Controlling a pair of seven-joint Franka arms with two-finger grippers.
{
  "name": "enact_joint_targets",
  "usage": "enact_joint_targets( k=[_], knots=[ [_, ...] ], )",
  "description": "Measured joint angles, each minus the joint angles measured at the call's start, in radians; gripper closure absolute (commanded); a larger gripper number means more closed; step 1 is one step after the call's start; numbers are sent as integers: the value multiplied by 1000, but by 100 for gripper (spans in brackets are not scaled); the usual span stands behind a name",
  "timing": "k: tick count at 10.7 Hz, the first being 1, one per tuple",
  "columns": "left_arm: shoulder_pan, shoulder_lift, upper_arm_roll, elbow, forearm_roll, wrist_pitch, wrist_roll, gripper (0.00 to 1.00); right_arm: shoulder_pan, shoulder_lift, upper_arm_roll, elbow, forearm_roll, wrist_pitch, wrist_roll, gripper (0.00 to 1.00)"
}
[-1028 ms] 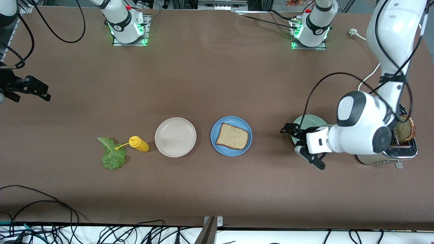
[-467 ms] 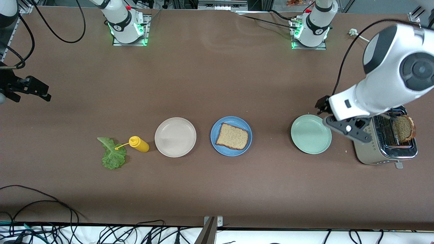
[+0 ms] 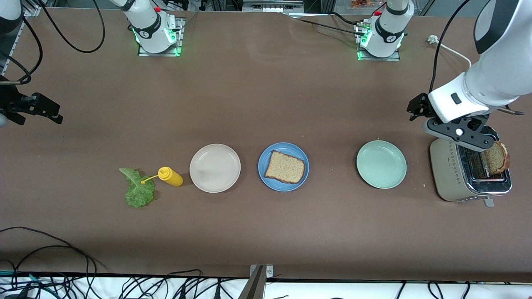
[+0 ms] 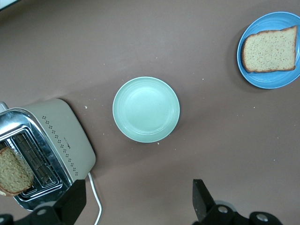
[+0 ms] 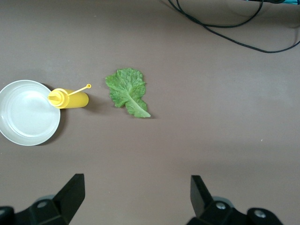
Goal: Make sandwich in blue plate with both arms
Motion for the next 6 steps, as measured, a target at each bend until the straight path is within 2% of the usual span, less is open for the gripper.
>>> enact_joint_targets(
  k=[3,4,6],
  knots=[
    [-6,1,16,-14,-30,3,-1,0,-2,-2,-2,0,0,-18,0,0],
    [-41,-3,72,-15,-52,6,-2,0,-1,-2,-1,0,0,-20,0,0],
    [-137,-30,234,-25,-148,8,-1,0,0,-2,2,4,0,-20,0,0]
  ],
)
